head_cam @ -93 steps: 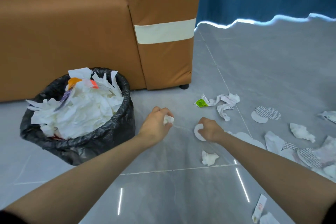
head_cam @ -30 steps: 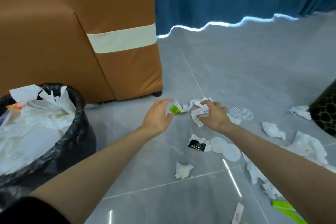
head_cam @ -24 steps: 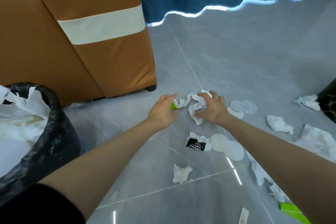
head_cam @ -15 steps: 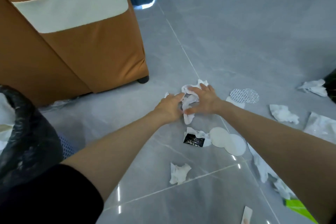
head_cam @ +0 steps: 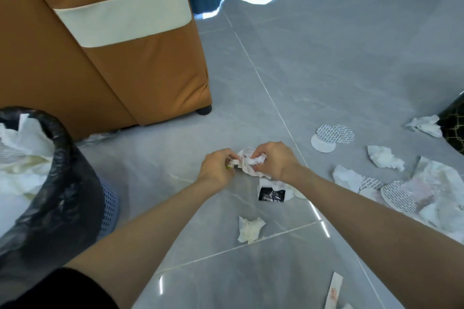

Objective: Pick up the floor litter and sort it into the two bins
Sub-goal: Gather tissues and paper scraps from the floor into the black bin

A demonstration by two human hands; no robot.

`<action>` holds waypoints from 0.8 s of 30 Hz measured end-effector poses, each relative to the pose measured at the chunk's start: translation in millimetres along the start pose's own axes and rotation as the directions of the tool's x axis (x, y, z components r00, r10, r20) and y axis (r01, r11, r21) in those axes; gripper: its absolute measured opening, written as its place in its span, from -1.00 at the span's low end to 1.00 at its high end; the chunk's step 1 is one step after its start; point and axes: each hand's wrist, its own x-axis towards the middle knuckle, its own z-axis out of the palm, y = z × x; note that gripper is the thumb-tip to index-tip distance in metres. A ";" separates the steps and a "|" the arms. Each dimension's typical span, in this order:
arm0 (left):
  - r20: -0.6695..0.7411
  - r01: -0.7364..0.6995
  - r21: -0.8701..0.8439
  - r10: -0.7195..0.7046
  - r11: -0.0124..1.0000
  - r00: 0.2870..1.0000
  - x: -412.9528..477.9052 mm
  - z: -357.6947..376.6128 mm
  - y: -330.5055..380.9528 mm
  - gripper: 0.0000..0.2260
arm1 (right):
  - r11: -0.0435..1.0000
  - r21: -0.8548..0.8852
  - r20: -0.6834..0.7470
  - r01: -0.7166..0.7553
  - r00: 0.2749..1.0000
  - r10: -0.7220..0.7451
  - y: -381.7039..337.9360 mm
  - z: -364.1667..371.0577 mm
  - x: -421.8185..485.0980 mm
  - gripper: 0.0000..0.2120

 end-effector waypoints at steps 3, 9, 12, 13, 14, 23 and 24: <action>-0.125 -0.025 -0.136 0.008 0.990 0.992 -15.6 -17.6 4.8 -0.83 | 0.974 0.229 -0.015 -0.003 1.000 0.007 -16.5 -12.4 -15.1 -0.77; -0.408 -0.240 -0.239 0.127 0.941 0.904 -45.0 -85.2 41.2 -0.79 | 0.830 0.545 -0.130 0.119 0.990 -0.057 -76.0 -56.8 -43.4 -0.83; -0.523 -0.355 -0.225 0.195 0.907 0.829 -68.0 -130.3 53.5 -0.77 | 0.736 0.651 -0.171 0.187 0.980 -0.098 -117.8 -77.1 -56.7 -0.85; -0.555 -0.374 -0.204 0.208 0.905 0.805 -78.0 -150.1 54.3 -0.77 | 0.700 0.681 -0.172 0.216 0.976 -0.134 -137.7 -83.0 -62.4 -0.85; -0.578 -0.393 -0.179 0.226 0.902 0.784 -87.0 -166.8 56.1 -0.78 | 0.667 0.703 -0.177 0.245 0.969 -0.170 -153.6 -87.6 -67.2 -0.86; -0.779 -0.277 -0.144 0.064 0.950 0.624 -174.9 -278.1 -13.0 -0.78 | 0.620 0.644 -0.091 0.448 0.849 -0.520 -309.4 -60.3 -96.6 -0.80; -0.788 -0.246 -0.150 0.034 0.957 0.615 -185.0 -284.5 -24.6 -0.78 | 0.640 0.615 -0.067 0.461 0.839 -0.540 -323.2 -51.5 -99.6 -0.78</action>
